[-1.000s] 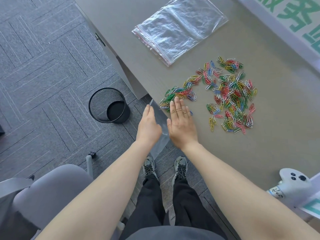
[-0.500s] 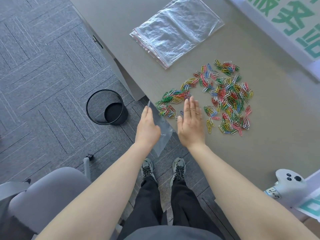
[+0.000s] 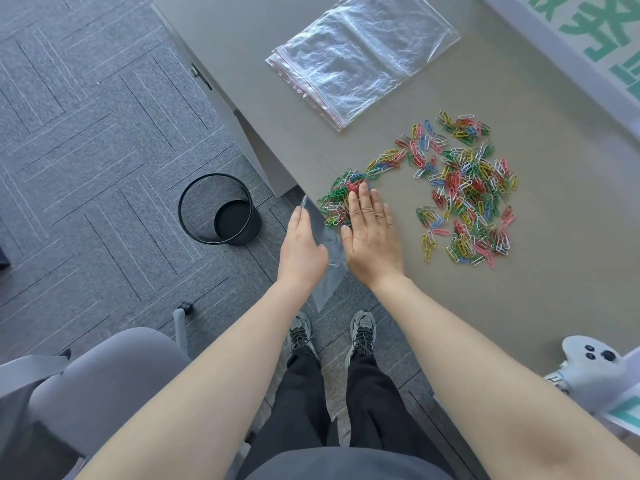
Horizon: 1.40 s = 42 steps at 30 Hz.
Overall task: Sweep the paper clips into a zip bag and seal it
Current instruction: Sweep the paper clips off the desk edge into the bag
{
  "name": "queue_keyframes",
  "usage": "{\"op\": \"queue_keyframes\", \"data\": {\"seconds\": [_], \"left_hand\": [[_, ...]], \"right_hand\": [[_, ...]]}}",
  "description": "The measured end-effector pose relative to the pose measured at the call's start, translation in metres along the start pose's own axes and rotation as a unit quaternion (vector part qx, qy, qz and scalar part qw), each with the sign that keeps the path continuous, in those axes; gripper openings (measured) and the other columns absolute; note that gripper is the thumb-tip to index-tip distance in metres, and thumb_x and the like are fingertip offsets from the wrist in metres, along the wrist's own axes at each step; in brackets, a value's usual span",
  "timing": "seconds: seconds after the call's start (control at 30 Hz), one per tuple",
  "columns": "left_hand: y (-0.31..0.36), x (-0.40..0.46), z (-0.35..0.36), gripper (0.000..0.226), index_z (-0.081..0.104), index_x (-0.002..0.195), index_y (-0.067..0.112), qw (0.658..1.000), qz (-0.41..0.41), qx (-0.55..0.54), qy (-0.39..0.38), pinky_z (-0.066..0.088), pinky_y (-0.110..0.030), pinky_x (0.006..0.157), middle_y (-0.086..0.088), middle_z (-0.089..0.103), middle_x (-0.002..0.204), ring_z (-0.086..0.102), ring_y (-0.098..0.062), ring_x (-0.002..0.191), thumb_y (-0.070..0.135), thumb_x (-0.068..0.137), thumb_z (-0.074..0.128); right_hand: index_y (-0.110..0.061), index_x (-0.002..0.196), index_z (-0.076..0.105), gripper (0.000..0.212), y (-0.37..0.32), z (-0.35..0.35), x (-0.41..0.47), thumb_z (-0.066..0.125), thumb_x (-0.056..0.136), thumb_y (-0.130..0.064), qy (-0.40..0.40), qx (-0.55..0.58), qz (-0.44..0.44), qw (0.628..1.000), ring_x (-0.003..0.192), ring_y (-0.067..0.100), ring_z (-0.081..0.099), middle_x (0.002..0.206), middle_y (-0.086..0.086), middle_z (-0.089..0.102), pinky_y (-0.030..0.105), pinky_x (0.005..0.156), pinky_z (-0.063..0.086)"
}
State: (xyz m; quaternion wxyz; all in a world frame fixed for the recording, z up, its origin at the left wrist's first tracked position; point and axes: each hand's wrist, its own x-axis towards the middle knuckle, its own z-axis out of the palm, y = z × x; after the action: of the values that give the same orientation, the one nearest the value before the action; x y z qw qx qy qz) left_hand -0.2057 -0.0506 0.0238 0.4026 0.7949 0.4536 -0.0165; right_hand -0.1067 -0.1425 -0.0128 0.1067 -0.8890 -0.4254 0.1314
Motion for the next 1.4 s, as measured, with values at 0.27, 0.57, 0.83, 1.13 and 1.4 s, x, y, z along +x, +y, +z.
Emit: {"op": "queue_keyframes", "data": {"seconds": [0.27,0.57,0.83,1.13,1.4], "left_hand": [[-0.001,-0.002,0.0,0.073,0.017,0.151,0.008,1.0,-0.007,-0.008,-0.003,0.017,-0.019,0.107,-0.003,0.012,0.16,0.016,-0.014,0.144,0.003,0.087,0.05],[-0.003,-0.002,0.002,0.073,0.018,0.151,0.006,1.0,-0.003,-0.011,-0.001,0.015,-0.018,0.109,-0.006,0.014,0.159,0.015,-0.015,0.145,0.003,0.086,0.052],[-0.004,0.002,0.002,0.074,0.019,0.15,0.005,1.0,-0.003,-0.016,0.005,0.012,-0.014,0.107,-0.007,0.015,0.159,0.016,-0.015,0.145,0.003,0.085,0.054],[-0.008,0.008,-0.003,0.071,0.021,0.149,0.005,1.0,0.002,-0.01,0.006,0.013,-0.015,0.108,-0.008,0.017,0.158,0.017,-0.015,0.145,0.004,0.086,0.052],[-0.007,0.007,-0.006,0.073,0.017,0.151,0.009,1.0,-0.005,-0.021,-0.005,0.011,-0.015,0.107,-0.003,0.013,0.16,0.013,-0.012,0.145,0.003,0.087,0.051]], "right_hand": [[-0.007,0.152,0.01,0.06,0.009,-0.008,-0.017,0.025,0.096,-0.023,0.043,0.104,0.032,0.993,0.149,0.018,-0.002,0.161,0.01,0.004,0.036,0.121,-0.001],[-0.005,0.152,0.008,0.065,0.002,0.005,-0.035,0.019,0.096,-0.036,0.008,-0.026,0.044,0.999,0.149,0.023,0.0,0.161,0.012,0.002,0.037,0.119,-0.007],[-0.005,0.151,0.01,0.065,-0.021,0.015,-0.032,0.019,0.097,-0.04,-0.01,-0.038,0.011,0.999,0.148,0.024,0.0,0.161,0.012,0.005,0.043,0.119,-0.003],[-0.006,0.151,0.022,0.055,-0.032,0.013,-0.034,0.023,0.1,-0.028,-0.009,0.028,-0.067,0.997,0.148,0.022,0.01,0.159,0.01,0.017,0.043,0.12,0.007],[-0.007,0.152,0.012,0.061,0.005,-0.016,0.018,0.025,0.093,-0.018,0.025,0.088,0.018,0.996,0.149,0.022,0.001,0.161,0.011,0.008,0.04,0.121,0.003]]}}
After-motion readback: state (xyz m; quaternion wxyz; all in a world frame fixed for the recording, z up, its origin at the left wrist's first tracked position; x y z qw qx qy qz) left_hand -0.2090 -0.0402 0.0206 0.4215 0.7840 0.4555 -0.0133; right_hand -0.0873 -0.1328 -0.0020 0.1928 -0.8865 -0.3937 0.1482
